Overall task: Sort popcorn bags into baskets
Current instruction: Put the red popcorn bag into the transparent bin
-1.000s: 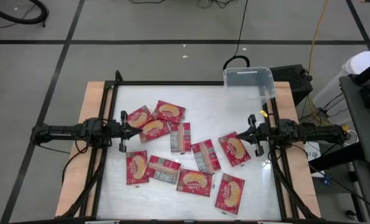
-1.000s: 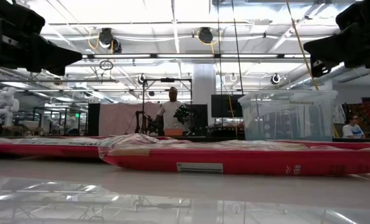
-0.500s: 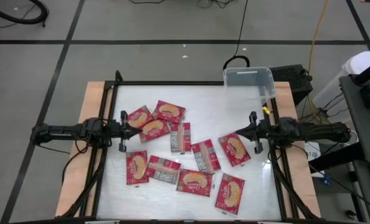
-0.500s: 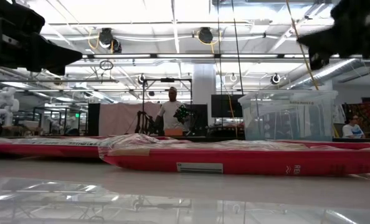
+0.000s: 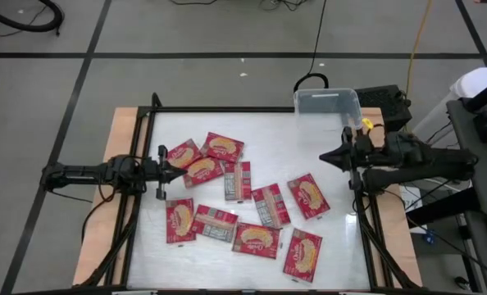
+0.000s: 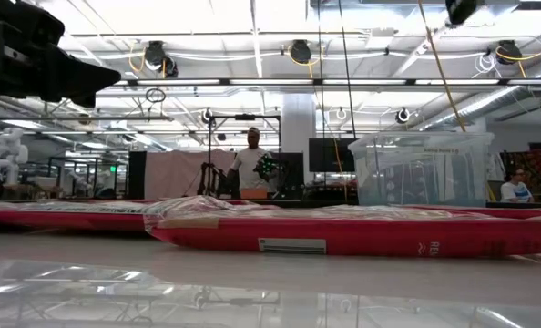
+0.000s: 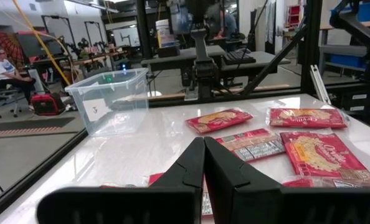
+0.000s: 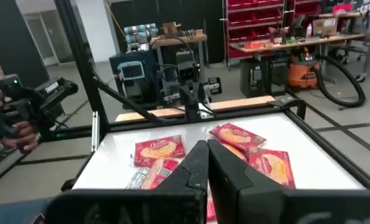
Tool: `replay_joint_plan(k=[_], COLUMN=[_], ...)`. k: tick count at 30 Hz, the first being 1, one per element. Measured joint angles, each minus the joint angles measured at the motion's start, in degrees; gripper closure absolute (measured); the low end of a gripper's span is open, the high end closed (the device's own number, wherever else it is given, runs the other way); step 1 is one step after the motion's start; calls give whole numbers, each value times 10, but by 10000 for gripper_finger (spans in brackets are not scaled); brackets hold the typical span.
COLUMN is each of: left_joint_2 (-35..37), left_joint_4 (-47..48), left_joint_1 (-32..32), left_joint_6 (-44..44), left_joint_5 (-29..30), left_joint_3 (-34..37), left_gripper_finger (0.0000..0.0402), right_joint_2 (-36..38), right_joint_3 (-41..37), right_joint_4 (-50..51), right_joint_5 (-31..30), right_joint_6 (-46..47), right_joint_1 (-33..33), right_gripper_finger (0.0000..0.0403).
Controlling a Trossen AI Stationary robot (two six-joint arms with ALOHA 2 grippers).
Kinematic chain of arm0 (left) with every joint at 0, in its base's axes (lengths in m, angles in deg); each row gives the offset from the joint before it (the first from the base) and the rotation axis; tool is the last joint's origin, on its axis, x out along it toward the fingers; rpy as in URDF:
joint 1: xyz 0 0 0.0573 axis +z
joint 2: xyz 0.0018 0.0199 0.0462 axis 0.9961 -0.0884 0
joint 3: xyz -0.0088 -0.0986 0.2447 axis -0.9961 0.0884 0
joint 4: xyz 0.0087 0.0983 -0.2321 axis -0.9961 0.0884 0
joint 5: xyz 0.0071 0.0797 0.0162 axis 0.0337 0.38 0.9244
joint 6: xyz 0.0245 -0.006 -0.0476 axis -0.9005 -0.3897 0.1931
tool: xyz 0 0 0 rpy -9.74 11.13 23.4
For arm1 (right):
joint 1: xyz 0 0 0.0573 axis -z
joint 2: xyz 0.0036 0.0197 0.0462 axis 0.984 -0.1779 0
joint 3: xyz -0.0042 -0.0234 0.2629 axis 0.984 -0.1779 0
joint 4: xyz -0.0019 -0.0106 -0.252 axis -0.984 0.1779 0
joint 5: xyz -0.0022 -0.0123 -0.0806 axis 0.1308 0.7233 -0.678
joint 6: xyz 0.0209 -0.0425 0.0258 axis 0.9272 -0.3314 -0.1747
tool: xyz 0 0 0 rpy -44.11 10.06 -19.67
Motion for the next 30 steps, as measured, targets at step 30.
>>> replay_joint_plan(k=[30], left_joint_2=[-19], left_joint_4=[36], left_joint_1=[-1], left_joint_6=[22], left_joint_5=[12], left_joint_3=[-113], left_gripper_finger=[387], right_joint_2=[-327], right_joint_3=[270], right_joint_4=[397], right_joint_5=[-26], right_joint_6=[109], right_joint_1=[-7], right_gripper_finger=[403])
